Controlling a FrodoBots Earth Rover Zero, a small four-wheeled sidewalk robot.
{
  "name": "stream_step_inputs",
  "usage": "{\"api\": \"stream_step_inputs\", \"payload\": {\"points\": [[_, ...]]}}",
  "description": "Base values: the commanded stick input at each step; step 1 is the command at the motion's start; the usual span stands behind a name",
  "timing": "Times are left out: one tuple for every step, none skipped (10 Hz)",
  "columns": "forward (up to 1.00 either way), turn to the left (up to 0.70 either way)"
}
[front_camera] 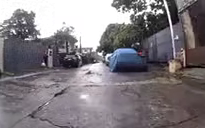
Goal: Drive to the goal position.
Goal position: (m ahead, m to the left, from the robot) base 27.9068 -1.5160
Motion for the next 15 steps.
{"api": "stream_step_inputs", "payload": {"points": [[1.00, 0.00], [1.00, 0.00], [1.00, 0.00], [1.00, 0.00], [1.00, 0.00], [1.00, 0.00], [1.00, 0.00], [1.00, 0.16], [1.00, 0.27], [1.00, 0.27], [1.00, 0.27], [1.00, 0.27], [1.00, 0.13], [1.00, 0.00], [1.00, 0.00]]}}
